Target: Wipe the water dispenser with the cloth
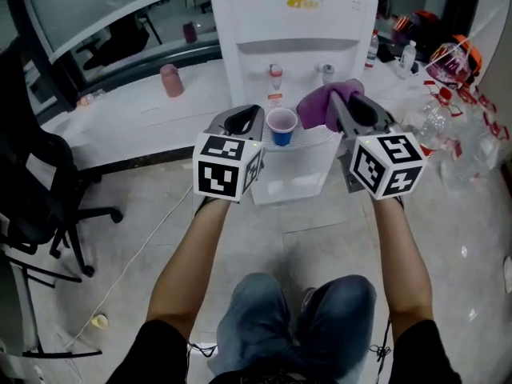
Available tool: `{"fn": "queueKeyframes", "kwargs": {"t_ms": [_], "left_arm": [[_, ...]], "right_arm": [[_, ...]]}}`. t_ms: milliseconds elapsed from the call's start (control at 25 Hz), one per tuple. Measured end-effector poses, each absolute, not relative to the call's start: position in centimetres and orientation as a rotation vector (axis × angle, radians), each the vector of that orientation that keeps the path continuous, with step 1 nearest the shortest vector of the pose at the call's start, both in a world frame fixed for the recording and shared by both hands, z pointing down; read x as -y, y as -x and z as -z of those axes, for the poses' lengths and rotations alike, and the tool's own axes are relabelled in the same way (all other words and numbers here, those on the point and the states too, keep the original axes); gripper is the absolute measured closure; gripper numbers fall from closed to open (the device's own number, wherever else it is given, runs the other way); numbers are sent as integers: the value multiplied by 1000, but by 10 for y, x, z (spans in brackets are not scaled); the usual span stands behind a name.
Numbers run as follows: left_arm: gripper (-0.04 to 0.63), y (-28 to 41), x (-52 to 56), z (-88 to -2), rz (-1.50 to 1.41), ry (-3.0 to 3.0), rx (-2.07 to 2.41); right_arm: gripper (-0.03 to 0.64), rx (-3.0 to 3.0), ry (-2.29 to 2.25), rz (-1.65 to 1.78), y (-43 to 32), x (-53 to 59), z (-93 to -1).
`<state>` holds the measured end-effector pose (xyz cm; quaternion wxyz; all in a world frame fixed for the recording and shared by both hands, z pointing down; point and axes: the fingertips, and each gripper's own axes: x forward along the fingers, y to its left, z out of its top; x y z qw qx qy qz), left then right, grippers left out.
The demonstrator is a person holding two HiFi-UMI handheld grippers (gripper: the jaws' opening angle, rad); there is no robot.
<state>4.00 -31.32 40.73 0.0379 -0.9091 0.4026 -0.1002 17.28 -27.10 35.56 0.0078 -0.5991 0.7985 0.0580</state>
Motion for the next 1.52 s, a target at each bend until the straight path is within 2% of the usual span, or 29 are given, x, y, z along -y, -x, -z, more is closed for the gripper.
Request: {"fn": "queueKeyframes", "kwargs": {"t_ms": [720,1120,1520], "left_arm": [[569,34,325,-359,201,2707,-1404],[569,75,323,-357,204,2652,-1493],[569,73,316,-392,237,2678,-1499]], "right_arm": [[584,-2608,1494,-304,-23,315,-232],[584,-2601,1481,-169,-3,349,-249],[584,-2664,1500,-93,7,351,-311]]}}
